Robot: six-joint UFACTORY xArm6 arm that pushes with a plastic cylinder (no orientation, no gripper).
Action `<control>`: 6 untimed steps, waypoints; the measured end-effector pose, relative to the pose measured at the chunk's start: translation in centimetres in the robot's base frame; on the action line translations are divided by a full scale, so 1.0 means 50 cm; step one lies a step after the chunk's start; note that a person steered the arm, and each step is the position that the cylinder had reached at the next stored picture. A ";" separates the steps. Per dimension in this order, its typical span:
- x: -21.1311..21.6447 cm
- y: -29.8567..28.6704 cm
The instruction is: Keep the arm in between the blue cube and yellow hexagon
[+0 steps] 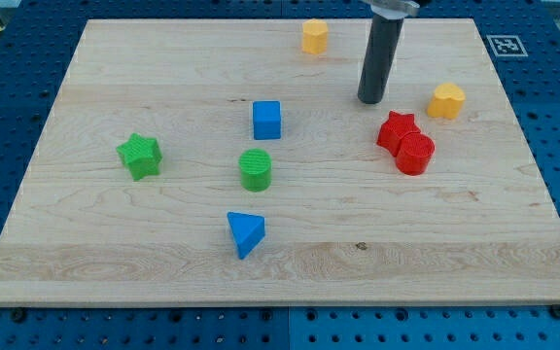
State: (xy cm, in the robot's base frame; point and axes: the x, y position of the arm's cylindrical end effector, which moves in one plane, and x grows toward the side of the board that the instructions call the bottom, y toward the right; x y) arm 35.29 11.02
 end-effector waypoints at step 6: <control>-0.018 -0.201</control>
